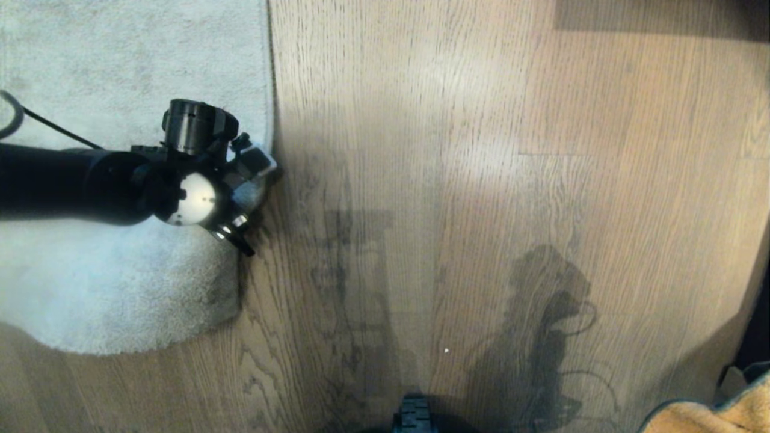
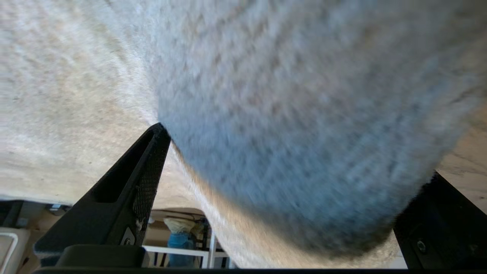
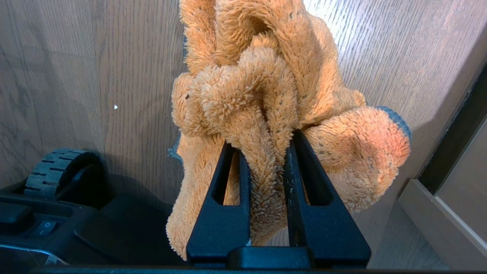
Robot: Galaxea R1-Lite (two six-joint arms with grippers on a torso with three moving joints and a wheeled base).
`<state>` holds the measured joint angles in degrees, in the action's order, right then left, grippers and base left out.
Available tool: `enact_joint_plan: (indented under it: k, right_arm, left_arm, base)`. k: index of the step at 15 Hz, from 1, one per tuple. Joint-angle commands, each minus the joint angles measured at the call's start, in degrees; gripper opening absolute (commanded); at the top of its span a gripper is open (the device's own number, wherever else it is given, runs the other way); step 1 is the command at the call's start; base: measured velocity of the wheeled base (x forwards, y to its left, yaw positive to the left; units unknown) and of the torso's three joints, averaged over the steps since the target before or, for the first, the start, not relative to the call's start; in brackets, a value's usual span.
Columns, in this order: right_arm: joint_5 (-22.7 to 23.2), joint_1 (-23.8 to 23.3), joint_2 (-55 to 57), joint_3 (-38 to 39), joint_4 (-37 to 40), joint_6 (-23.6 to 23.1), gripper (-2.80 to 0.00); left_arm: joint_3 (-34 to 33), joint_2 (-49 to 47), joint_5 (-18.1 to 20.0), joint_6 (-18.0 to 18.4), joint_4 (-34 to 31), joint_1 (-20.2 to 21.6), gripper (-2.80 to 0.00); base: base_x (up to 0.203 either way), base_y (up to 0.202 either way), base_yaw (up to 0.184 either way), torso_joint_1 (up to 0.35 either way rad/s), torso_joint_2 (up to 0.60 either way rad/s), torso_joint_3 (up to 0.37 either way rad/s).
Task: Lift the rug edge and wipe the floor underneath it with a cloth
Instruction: Lift up the carpet
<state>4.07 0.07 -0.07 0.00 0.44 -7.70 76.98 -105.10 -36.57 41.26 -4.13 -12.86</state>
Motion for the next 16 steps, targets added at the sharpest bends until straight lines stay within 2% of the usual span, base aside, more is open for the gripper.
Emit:
enact_joint_plan:
  k: [1, 8, 11, 16]
  right_arm:
    - [0.1, 0.0, 0.1, 0.0, 0.0, -0.1, -2.80]
    - [0.1, 0.0, 0.1, 0.0, 0.0, -0.1, -2.80]
    - [0.1, 0.0, 0.1, 0.0, 0.0, 0.0, -2.80]
    - [0.1, 0.0, 0.1, 0.0, 0.0, 0.0, -2.80]
  left_arm:
    - [1.1, 0.3, -0.2, 0.8, 0.3, 0.2, 0.00]
    - [6.2, -0.1, -0.2, 1.9, 0.2, 1.0, 0.00]
    - [8.5, -0.7, -0.2, 3.9, 0.2, 1.3, 0.00]
    - [11.5, -1.3, -0.3, 4.1, 0.1, 1.1, 0.00]
  base:
    - [0.000, 0.000, 0.000, 0.000, 0.00, 0.000]
    - [0.000, 0.000, 0.000, 0.000, 0.00, 0.000]
    - [0.000, 0.000, 0.000, 0.000, 0.00, 0.000]
    - [0.000, 0.000, 0.000, 0.000, 0.00, 0.000]
